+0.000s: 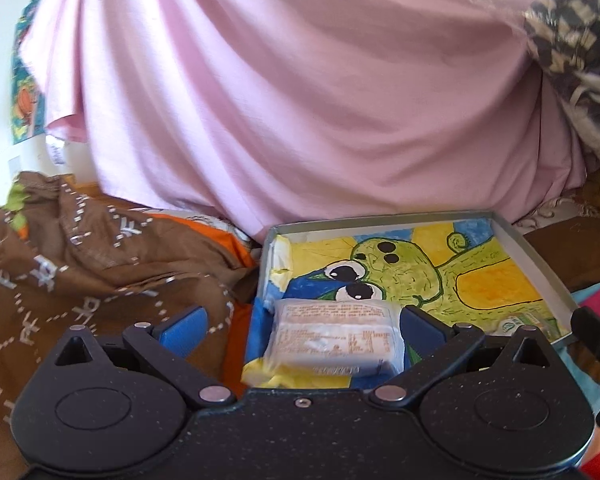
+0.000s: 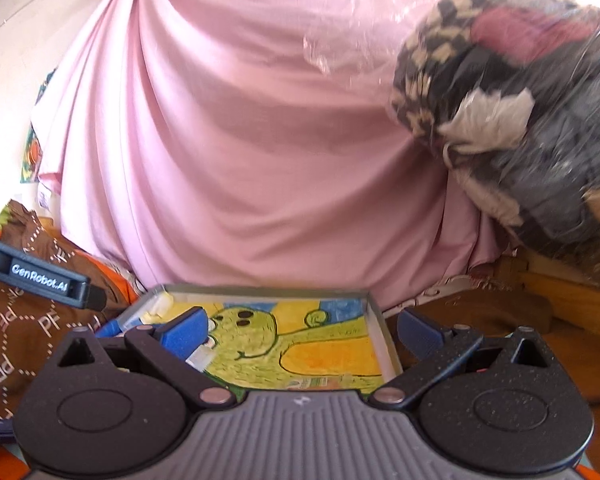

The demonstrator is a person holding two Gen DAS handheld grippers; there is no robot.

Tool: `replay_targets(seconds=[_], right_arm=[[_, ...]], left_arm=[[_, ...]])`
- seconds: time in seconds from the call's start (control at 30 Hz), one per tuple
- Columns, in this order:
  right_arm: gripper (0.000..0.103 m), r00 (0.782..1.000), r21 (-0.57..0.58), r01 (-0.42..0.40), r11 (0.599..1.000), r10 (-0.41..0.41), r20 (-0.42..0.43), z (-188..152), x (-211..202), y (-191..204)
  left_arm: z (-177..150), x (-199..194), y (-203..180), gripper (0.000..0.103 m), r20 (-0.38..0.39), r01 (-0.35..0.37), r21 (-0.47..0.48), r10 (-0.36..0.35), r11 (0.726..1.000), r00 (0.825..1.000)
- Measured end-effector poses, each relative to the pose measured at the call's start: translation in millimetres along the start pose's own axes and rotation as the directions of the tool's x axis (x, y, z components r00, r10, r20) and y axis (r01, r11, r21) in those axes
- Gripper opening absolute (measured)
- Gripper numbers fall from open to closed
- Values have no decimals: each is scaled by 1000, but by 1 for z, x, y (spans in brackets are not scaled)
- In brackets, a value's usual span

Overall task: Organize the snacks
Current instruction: 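Withdraw both tools from the tray back over the remaining snacks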

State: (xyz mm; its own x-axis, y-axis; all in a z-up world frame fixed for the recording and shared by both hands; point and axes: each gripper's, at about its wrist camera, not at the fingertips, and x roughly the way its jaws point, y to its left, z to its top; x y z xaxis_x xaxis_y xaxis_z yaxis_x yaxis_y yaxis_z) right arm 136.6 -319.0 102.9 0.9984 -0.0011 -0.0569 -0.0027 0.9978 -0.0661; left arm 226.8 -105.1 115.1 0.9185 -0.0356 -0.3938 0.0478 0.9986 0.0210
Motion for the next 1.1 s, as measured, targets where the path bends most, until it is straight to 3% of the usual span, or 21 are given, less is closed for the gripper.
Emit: replay_targets(seconds=[0.23,0.47,0.83,1.1], right_arm=[[103,999,-13,-7,1000,8,44,8,-35,14],[103,999,-24,-38,999,38,29,3,-67,26],[103,991,-23,-91,996,88,-101,-21,-103,40],[103,962,-49,-173,984,158,-222,-42,-115,61]], left_arm=[[-9,-40,24,102,11,-3,-40,4,999,1000],[-27,-71,54,102,-9,-15,-58,14,998,1000],[-88,-97,91,102,-110,-47,-21,45,999,993],[-117,-105,98,102,-178,3,79,11,997,984]])
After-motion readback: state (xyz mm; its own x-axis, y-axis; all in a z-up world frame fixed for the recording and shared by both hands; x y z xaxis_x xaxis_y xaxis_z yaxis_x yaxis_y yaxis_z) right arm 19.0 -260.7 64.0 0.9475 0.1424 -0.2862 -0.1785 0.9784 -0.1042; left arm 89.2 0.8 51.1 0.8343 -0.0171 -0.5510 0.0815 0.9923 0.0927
